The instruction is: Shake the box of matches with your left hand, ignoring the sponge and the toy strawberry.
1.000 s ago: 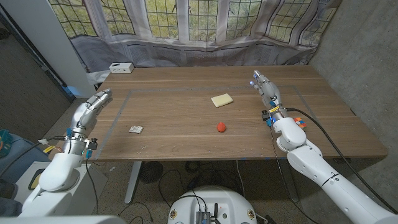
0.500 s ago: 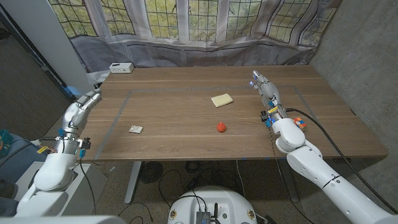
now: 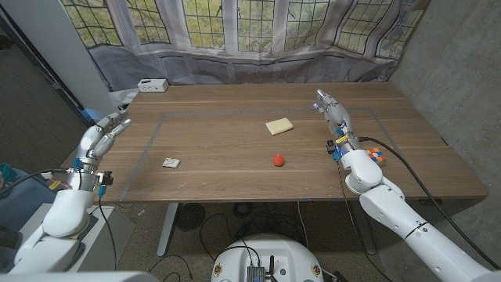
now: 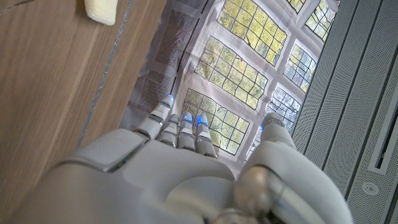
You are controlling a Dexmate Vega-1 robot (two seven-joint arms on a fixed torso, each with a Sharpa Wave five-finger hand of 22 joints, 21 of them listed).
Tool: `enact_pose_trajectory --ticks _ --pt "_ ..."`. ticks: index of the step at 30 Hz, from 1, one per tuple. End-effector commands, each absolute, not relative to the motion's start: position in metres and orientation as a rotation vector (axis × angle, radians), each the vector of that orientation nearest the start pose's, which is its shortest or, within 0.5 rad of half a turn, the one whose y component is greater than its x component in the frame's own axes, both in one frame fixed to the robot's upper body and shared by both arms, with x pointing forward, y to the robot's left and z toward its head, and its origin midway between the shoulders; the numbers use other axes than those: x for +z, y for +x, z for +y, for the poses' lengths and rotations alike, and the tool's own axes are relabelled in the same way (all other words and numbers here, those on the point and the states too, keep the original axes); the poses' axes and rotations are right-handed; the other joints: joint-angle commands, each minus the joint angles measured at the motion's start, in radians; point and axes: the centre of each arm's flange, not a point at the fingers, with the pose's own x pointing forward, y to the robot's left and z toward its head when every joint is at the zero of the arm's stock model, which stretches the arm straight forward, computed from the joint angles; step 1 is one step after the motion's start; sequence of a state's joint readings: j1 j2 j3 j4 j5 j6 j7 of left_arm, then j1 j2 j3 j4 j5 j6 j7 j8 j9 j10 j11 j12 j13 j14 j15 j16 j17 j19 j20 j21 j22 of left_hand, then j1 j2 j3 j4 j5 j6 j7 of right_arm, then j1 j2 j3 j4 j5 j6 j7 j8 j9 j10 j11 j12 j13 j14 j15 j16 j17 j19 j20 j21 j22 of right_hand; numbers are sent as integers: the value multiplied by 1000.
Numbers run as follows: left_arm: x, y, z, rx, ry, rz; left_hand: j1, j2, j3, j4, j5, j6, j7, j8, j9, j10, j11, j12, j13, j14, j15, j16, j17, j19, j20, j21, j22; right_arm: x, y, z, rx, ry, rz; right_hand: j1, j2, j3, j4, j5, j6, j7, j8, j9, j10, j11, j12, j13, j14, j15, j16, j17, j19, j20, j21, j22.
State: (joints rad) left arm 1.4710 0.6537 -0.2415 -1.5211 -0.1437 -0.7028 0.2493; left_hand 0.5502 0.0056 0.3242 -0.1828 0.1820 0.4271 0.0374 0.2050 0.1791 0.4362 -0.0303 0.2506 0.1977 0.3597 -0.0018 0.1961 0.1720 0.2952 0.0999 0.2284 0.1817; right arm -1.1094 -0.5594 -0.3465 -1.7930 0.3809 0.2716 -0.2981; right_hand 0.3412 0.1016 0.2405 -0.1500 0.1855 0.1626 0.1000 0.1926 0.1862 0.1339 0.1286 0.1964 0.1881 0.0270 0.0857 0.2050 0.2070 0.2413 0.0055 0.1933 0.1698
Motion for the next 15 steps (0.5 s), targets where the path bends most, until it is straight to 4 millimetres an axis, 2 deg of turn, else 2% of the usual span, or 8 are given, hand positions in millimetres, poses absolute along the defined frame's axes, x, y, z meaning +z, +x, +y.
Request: enact_pose_trajectory --ticks 1,12,15 --pt "-73 445 484 407 621 -892 35 -9 12 -5 6 11 -4 9 5 8 -16 1 5 14 -7 4 2 17 -5 -1 -1 -24 550 -224 127 -61 -777 11 -4 6 3 0 6 -1 3 2 8 0 2 3 3 2 4 2 0 6 1 2" --pt "-59 438 479 428 773 -874 85 -21 23 -5 8 12 -17 5 5 10 -30 -4 4 13 -17 -1 2 14 -9 -7 -1 -27 550 -226 122 -58 -776 16 -2 9 2 1 6 -1 3 2 8 -1 2 3 2 1 3 2 -1 7 0 2" --pt "-55 437 477 427 827 -861 102 -24 27 -5 9 10 -20 3 5 11 -36 -6 4 10 -19 -4 2 11 -17 -10 -1 -27 550 -226 119 -56 -776 16 -2 9 2 2 6 -1 3 2 9 -1 2 3 3 2 3 2 -1 7 1 2"
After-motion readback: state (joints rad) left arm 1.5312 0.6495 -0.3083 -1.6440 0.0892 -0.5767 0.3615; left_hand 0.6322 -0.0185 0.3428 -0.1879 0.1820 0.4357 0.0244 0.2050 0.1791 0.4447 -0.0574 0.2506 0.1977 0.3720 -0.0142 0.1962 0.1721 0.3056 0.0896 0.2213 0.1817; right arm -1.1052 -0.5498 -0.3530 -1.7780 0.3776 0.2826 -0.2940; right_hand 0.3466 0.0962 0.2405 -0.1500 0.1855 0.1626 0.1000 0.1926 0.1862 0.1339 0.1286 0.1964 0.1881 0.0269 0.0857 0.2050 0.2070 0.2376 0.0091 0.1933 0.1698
